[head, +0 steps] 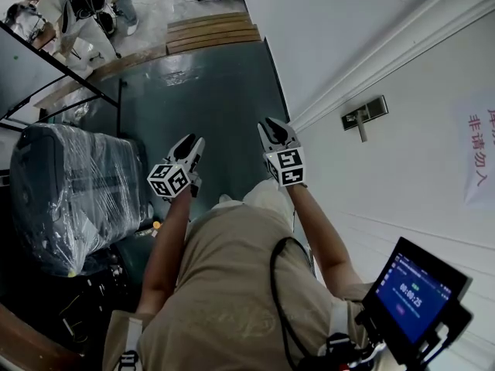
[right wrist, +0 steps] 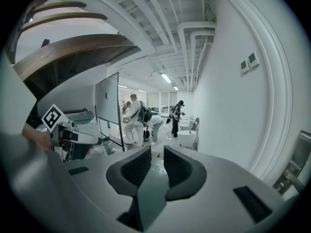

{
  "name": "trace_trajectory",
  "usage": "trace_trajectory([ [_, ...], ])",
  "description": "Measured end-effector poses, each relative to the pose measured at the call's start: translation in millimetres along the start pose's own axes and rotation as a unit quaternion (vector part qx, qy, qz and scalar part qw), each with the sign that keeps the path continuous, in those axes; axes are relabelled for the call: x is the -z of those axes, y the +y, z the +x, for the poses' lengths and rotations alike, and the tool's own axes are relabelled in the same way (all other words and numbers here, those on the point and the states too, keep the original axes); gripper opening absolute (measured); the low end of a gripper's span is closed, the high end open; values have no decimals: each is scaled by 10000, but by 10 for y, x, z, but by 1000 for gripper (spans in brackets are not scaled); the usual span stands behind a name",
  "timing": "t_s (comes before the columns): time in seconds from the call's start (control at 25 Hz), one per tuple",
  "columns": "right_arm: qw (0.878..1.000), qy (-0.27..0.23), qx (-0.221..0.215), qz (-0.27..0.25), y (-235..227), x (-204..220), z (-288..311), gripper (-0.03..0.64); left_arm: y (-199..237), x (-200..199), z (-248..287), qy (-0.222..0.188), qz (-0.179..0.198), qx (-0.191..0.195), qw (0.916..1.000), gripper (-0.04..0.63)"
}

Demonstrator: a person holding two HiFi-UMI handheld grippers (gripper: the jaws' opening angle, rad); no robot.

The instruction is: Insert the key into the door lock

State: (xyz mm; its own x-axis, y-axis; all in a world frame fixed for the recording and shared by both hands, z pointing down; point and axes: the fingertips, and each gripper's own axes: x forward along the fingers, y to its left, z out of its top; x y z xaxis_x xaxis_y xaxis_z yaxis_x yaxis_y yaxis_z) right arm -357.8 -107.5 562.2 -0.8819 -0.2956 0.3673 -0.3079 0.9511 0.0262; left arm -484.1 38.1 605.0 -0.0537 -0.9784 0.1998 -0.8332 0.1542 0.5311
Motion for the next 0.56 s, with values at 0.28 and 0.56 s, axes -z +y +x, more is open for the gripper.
trace_trajectory([
  [0.28, 9999, -15, 84, 102, -104, 54, -82, 89, -77, 28, 42, 38, 13, 81, 10000, 161],
  [0.56, 9997, -11, 205, 138, -212, 113, -149, 89, -86, 86, -27, 65, -51, 59, 9999, 161],
])
